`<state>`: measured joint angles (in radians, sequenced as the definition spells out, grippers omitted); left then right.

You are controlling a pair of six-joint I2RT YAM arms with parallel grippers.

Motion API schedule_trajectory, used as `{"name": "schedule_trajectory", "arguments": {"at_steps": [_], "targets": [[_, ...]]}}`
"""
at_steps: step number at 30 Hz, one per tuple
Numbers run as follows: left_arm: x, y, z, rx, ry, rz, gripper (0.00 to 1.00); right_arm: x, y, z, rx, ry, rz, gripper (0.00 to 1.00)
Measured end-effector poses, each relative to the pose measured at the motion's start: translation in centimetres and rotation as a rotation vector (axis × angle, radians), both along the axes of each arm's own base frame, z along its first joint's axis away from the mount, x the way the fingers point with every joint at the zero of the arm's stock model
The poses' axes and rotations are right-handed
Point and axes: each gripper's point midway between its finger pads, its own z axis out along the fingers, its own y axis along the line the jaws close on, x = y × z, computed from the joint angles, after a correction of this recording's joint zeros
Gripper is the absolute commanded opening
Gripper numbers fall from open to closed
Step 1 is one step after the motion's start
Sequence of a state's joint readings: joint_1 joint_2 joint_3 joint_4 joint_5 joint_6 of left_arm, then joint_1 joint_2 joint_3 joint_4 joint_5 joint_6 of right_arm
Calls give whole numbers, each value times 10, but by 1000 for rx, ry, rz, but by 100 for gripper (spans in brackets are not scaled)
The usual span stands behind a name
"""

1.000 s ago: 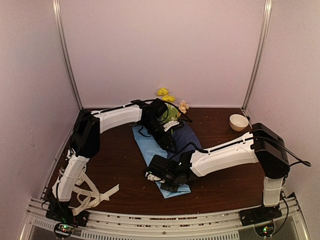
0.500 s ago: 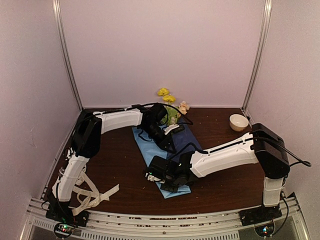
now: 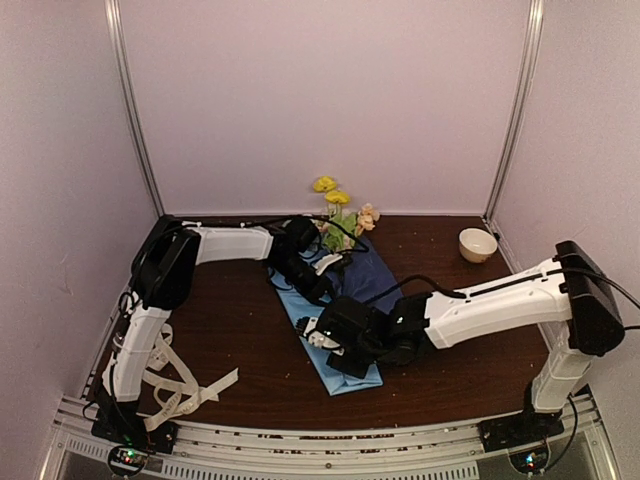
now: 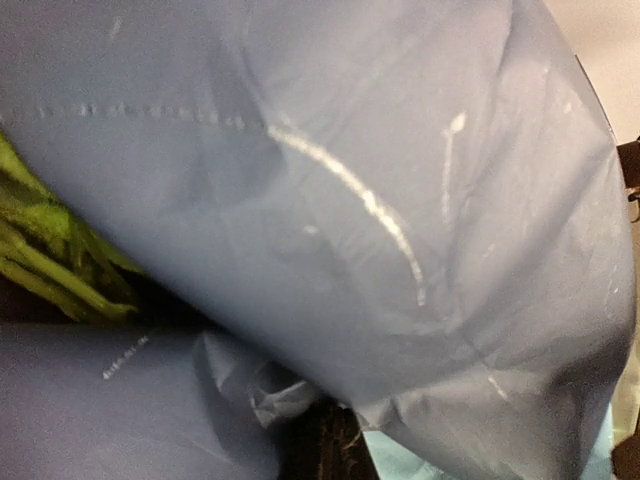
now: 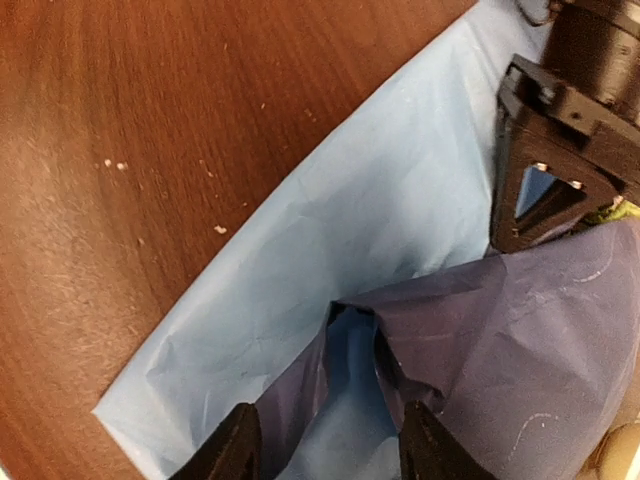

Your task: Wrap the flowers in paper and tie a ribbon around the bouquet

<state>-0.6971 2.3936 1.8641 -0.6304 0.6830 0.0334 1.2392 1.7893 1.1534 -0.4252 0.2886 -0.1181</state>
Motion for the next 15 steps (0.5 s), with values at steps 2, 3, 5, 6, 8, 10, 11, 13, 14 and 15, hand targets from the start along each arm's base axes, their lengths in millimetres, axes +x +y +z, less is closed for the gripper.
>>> {"name": "schedule_trajectory", "arguments": {"at_steps": [2,3,5,6,8,10,11,13,14,15], "targets": [[2,0,-1,-1,-3,7,0,-3,2,18,72,6,-3,56],[2,0,-1,-2,-3,9,0,-4,3,27,108,10,-4,57],[3,-1,-1,-5,-4,13,0,-7,3,45,201,32,-11,58],[4,-1,-1,-7,-6,15,0,-8,2,52,239,45,-18,58],[5,-2,-1,-9,-11,18,0,-8,-5,60,307,73,-38,58],[6,-2,-1,-11,-13,21,0,-7,-17,65,370,109,-77,59],[6,-2,-1,-11,-13,22,0,-5,-24,66,400,126,-99,60],[7,-2,-1,-13,-16,24,0,-4,-40,73,484,170,-142,62],[8,-2,-1,-14,-19,25,0,-2,-48,77,530,187,-164,63],[8,-3,-1,-15,-20,26,0,1,-56,83,604,213,-185,64]]}}
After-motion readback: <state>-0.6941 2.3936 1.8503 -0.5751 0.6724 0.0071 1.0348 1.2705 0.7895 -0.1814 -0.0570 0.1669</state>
